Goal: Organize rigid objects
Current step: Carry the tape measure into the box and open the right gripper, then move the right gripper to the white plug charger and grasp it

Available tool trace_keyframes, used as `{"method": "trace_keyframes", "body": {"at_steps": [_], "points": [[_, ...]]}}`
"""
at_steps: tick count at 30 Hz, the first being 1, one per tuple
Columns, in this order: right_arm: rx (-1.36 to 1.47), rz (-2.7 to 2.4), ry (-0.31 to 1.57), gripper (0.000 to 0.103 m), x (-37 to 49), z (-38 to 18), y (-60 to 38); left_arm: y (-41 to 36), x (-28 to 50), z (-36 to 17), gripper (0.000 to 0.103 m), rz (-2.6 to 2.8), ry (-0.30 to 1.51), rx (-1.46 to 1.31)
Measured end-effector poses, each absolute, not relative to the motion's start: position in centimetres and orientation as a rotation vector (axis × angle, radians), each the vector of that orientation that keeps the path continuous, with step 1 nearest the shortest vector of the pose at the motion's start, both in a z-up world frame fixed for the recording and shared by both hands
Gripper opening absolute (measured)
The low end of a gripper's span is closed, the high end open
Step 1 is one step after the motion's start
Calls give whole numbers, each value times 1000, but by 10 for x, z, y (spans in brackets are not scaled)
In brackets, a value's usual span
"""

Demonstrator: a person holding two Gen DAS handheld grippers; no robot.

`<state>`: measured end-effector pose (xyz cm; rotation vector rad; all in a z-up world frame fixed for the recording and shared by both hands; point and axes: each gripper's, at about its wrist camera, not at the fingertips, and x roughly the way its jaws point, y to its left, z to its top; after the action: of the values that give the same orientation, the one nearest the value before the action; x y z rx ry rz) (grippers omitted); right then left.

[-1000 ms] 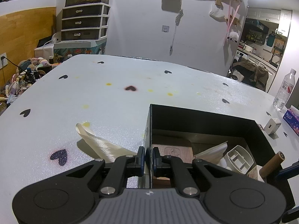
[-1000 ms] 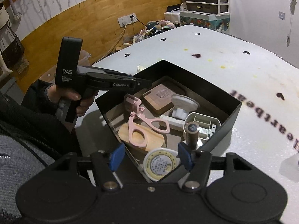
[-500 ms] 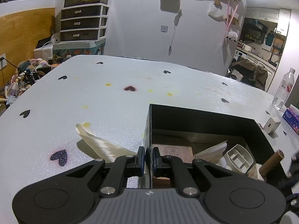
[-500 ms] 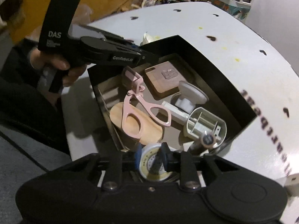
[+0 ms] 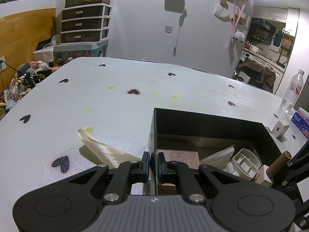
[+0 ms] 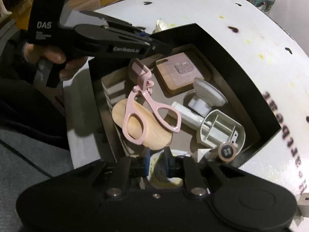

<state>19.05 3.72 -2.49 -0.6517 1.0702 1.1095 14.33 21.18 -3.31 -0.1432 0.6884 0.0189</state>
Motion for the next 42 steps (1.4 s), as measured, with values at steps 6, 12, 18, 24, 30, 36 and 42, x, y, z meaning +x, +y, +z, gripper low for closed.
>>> {"method": "trace_keyframes", "body": {"at_steps": [6,12,18,24,30,36,42], "points": [[-606,1103,1060,17,196,-33,49,212,143,-33,8,20,688,-142],[-574,1081,1039,20,192,-29,42,211,143,-33,8,21,689,-142],[-453,1075,993,38,180,-5,8,212,143,-33,8,22,689,-148],[-309,1004,894,72,178,20,-31,213,143,-34,8,23,690,-150],[-193,859,796,95,183,30,-62,214,143,-34,8,26,690,-147],[-55,640,732,98,203,29,-107,214,143,-34,8,26,690,-148],[58,379,718,98,233,10,-152,214,143,-34,8,26,690,-148]]}}
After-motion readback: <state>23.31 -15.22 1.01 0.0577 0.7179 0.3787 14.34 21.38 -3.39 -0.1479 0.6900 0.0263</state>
